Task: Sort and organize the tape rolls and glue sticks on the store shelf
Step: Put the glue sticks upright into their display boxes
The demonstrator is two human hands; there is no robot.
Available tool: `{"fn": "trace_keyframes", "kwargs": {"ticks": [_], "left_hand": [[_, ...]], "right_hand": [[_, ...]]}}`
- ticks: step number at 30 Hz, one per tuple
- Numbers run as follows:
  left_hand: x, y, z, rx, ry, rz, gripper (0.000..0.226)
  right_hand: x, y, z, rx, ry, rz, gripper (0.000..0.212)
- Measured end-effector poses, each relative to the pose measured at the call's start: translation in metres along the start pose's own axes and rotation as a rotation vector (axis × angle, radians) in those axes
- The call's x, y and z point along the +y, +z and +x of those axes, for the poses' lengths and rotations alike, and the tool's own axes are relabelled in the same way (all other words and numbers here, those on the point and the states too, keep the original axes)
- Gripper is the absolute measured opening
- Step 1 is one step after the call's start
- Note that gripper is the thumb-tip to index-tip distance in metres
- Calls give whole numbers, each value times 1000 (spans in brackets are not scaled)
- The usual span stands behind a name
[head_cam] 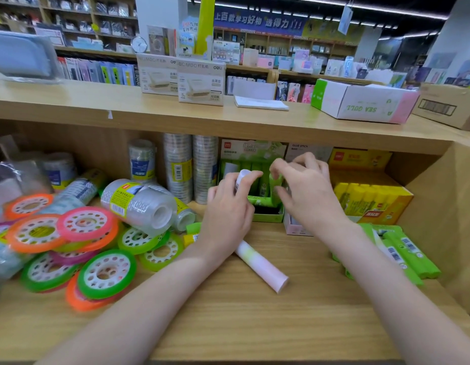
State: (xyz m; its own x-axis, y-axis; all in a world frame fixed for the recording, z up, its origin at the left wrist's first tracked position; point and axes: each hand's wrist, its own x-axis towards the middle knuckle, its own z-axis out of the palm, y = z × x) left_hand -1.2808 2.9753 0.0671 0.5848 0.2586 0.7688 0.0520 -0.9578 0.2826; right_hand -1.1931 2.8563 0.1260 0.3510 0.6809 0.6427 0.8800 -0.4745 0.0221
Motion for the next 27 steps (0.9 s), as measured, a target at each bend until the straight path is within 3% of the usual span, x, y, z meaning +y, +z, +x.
{"fn": "trace_keyframes", "kwargs": {"ticks": [2, 5, 9, 19, 23, 27], "left_hand": [[-1, 0, 0, 7, -11, 14, 48], [-1, 0, 0, 5, -17, 44, 48], [-3, 2, -1, -18, -28, 112, 49], [-5, 2, -2, -17, -49, 144, 48], [-4, 2, -3, -13, -46, 150, 48], [-5, 2, -4, -18, -57, 153, 48]], "right_hand": [[4, 1, -4, -47, 123, 184, 20], [8, 5, -11, -3, 161, 255, 20], [9, -4, -8, 76, 154, 223, 23], [5, -8, -2, -218, 214, 63, 25], [8, -5, -3, -134, 138, -3, 18], [9, -1, -16, -109, 135, 52, 27]]}}
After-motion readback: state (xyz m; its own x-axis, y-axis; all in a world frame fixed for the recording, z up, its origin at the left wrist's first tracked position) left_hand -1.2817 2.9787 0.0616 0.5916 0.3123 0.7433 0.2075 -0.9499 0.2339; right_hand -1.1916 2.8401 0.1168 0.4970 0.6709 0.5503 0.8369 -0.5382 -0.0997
